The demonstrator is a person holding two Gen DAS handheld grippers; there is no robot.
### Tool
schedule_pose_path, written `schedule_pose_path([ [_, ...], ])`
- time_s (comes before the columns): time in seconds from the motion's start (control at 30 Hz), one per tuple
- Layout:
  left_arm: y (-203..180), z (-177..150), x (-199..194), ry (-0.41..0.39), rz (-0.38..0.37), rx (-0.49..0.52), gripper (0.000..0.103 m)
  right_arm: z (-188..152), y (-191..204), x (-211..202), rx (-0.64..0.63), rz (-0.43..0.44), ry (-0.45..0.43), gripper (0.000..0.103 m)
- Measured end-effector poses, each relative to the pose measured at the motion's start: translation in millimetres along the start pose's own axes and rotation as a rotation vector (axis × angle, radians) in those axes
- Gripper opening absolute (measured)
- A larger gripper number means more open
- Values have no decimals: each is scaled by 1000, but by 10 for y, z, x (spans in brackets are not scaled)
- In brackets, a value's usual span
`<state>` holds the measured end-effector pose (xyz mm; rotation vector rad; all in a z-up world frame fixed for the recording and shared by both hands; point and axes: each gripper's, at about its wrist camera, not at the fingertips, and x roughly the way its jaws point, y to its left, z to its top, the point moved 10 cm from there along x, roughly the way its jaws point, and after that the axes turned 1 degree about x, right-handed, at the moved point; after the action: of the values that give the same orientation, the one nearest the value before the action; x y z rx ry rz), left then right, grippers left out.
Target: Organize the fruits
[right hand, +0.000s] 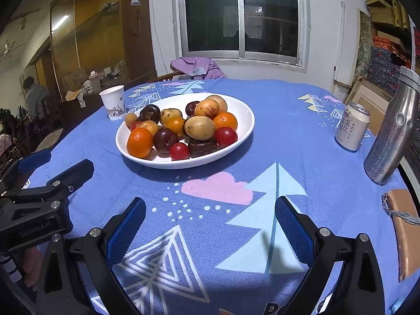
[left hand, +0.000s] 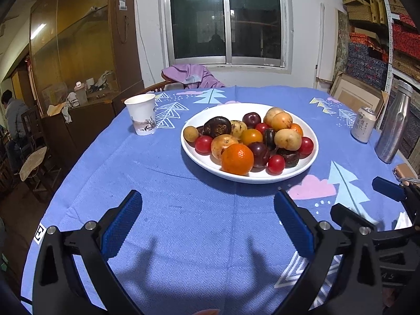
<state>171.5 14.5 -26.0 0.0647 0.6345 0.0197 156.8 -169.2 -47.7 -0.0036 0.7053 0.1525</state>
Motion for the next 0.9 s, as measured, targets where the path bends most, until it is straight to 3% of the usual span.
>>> schedule_pose_path([
  [0.9, -39, -23, 14, 4, 10, 20, 99, 8, 33, -53, 4, 12, -9, 100],
])
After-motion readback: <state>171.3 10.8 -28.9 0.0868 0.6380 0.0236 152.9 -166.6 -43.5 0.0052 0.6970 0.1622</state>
